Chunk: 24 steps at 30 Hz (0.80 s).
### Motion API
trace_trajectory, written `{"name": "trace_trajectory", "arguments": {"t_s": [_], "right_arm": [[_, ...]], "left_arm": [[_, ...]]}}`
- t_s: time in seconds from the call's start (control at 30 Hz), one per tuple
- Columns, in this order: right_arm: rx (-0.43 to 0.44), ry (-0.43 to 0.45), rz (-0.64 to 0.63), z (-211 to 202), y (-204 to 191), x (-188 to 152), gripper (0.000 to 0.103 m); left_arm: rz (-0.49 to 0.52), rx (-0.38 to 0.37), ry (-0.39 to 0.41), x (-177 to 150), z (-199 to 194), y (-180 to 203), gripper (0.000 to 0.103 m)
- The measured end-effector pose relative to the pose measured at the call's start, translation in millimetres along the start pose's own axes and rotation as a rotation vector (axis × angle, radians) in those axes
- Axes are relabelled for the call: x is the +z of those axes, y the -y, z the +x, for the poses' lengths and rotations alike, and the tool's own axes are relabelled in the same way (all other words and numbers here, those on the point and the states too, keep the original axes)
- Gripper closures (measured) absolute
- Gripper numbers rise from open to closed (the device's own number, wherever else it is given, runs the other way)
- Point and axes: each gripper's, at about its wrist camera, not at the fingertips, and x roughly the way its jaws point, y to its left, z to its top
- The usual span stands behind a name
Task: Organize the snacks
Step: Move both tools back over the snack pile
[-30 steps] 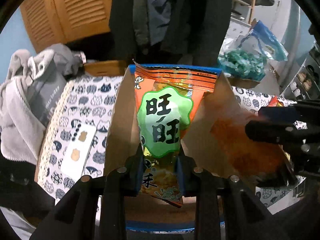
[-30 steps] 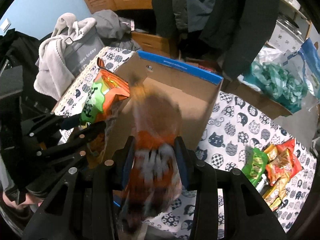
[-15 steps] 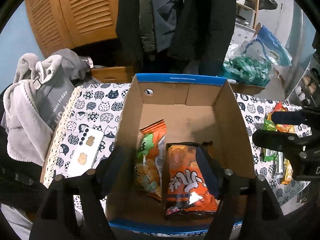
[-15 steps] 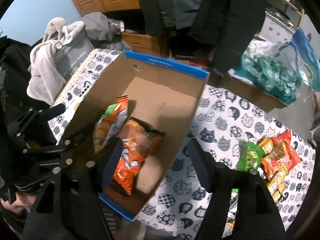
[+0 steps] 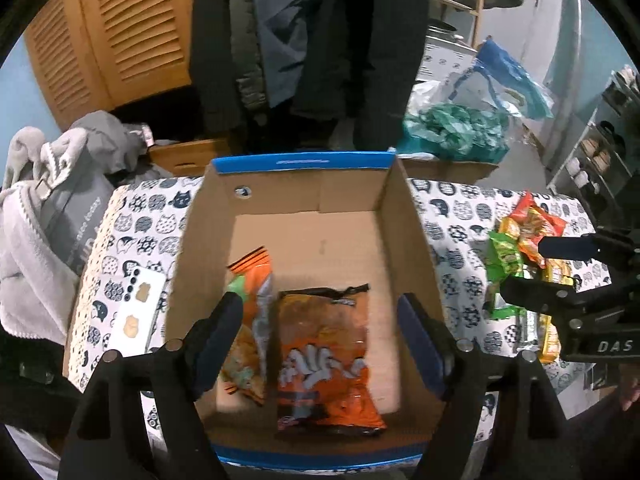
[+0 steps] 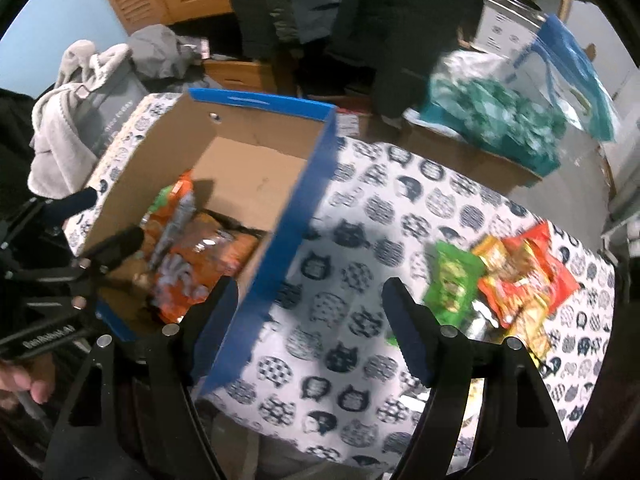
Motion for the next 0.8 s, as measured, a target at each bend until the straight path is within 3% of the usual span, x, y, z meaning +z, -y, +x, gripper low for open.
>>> {"name": "trace_trajectory", "arguments": {"t_s": [0.17,0.8], "right_arm": [[-0.021,-0.005,0.028,-5,27,-18,0.028],[-0.121,-0.05,0.246,-13,150,-92,0.028]], "left_arm": [[0.045,-0.01,0.016,5,-1,26,0.022],[0.174,-0.126,-0.066,8,17,134,0.022]]}}
